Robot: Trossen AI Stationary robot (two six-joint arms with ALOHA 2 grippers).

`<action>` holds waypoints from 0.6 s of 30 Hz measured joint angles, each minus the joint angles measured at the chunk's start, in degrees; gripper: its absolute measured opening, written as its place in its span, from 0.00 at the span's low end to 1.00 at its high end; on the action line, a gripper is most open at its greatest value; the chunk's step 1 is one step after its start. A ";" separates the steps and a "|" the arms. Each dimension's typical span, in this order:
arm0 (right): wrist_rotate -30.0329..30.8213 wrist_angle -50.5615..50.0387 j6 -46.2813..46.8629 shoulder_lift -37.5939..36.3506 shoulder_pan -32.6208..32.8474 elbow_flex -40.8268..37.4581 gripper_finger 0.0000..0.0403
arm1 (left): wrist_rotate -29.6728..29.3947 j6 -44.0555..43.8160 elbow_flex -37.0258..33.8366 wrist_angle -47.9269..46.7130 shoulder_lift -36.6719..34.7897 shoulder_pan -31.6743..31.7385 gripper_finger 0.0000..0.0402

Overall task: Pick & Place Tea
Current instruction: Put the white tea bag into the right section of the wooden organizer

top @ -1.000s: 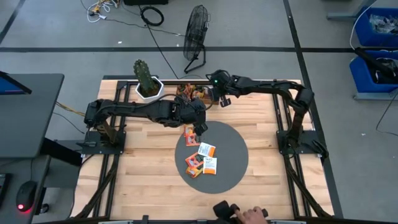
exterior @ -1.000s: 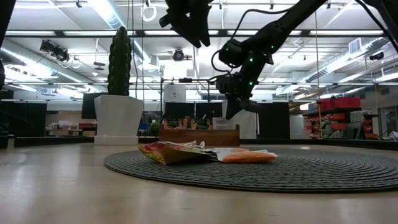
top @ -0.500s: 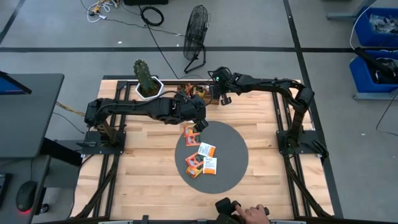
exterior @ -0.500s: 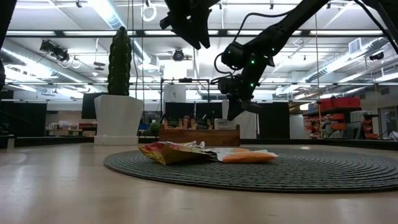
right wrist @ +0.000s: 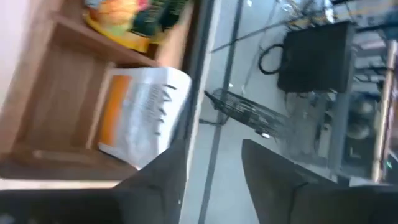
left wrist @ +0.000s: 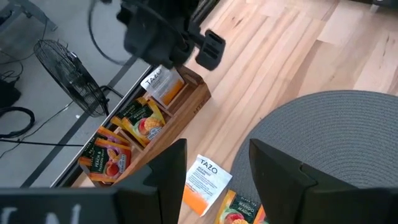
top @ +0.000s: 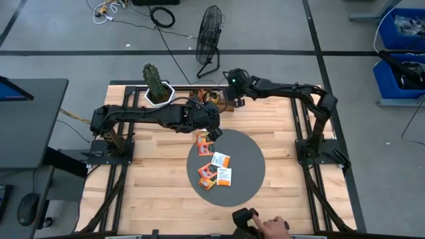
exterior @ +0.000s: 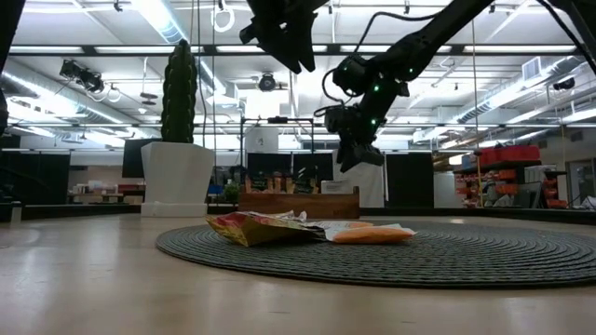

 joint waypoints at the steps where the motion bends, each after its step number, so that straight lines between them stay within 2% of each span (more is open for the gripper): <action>1: -0.01 -1.09 1.57 -1.16 0.27 0.00 0.42 | 0.00 0.32 0.00 0.00 0.00 0.00 0.44; 4: -2.90 -5.19 10.95 -6.17 1.34 -0.02 0.43 | 0.02 1.69 0.00 -0.19 0.00 0.00 0.44; 9: -12.71 -12.32 36.76 -14.80 3.91 -0.01 0.39 | 0.00 2.38 0.00 -0.67 0.00 0.02 0.44; 11: -15.04 -15.15 43.93 -17.56 5.73 -0.02 0.37 | 0.01 2.40 0.02 -0.69 0.00 0.21 0.44; 18: -20.44 -19.27 47.04 -25.89 16.74 -7.68 0.32 | 0.02 3.03 0.02 -1.55 0.00 1.38 0.44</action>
